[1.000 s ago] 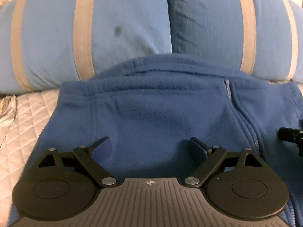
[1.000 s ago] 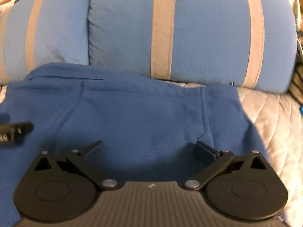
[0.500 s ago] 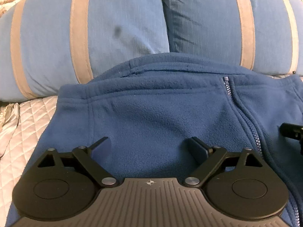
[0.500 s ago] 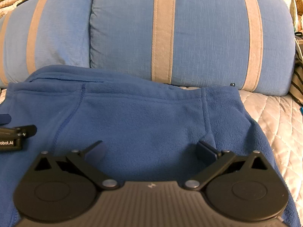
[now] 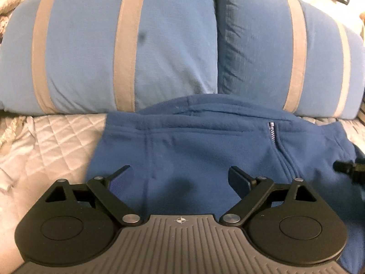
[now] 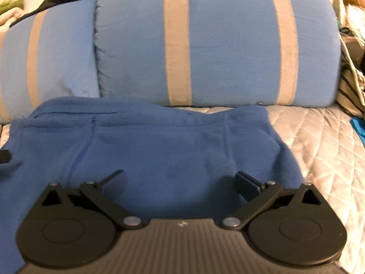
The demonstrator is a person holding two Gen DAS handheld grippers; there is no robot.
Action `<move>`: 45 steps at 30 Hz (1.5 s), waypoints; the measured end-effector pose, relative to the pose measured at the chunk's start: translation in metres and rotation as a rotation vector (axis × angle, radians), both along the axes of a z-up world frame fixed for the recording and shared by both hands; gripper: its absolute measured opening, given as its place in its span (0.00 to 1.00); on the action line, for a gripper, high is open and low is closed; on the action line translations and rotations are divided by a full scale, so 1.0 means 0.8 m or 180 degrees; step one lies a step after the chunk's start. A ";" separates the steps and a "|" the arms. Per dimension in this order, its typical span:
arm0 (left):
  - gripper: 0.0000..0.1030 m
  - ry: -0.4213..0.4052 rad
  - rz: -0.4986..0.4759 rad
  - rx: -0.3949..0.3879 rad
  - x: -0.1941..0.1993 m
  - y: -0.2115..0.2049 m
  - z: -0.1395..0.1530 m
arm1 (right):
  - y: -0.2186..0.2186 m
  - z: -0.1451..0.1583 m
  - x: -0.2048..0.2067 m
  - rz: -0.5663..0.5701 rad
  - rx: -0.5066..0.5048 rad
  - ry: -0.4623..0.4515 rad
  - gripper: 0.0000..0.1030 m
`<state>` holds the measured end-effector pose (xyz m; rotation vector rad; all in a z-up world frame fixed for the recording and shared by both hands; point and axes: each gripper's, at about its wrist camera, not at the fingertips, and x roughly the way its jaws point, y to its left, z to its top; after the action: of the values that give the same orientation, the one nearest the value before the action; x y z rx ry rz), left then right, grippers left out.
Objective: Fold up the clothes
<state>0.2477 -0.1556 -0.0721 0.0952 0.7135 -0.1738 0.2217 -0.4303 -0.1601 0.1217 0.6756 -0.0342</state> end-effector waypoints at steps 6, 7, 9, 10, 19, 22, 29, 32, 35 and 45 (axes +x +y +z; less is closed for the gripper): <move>0.89 0.0175 0.0009 -0.0117 0.003 0.048 0.011 | -0.040 0.010 -0.008 -0.0091 -0.0121 0.0138 0.99; 0.89 0.0197 0.0023 -0.0135 0.003 0.056 0.013 | -0.049 0.012 -0.009 -0.0084 -0.0137 0.0166 0.99; 0.89 0.0253 0.0030 -0.0181 0.002 0.071 0.014 | -0.071 0.015 -0.012 -0.0096 -0.0113 0.0246 0.99; 0.89 0.0281 0.0024 -0.0205 0.002 0.079 0.015 | -0.085 0.016 -0.012 -0.0112 -0.0062 0.0303 0.99; 0.88 0.0716 0.0042 -0.0912 0.008 0.154 -0.006 | -0.197 0.004 -0.018 -0.0071 0.0925 0.0763 0.99; 0.88 0.1021 0.0006 -0.1285 0.016 0.175 -0.032 | -0.220 -0.015 -0.018 0.0136 0.1437 0.0957 0.99; 0.88 0.1363 0.0114 -0.2370 0.029 0.225 -0.091 | -0.256 -0.051 -0.017 0.0272 0.2360 0.1011 0.99; 0.88 0.1422 0.0138 -0.2727 0.036 0.238 -0.102 | -0.267 -0.062 -0.009 0.0313 0.2674 0.0998 0.99; 0.88 0.1464 0.0011 -0.2856 0.042 0.237 -0.108 | -0.262 -0.065 -0.002 0.0471 0.2692 0.0970 0.99; 0.87 0.1446 -0.0455 -0.2881 0.064 0.227 -0.114 | -0.253 -0.070 0.018 0.0792 0.2678 0.0904 0.99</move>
<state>0.2987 0.0257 -0.1634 -0.7814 1.0194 -0.6530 0.2364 -0.6330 -0.2162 0.8519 0.9514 0.4855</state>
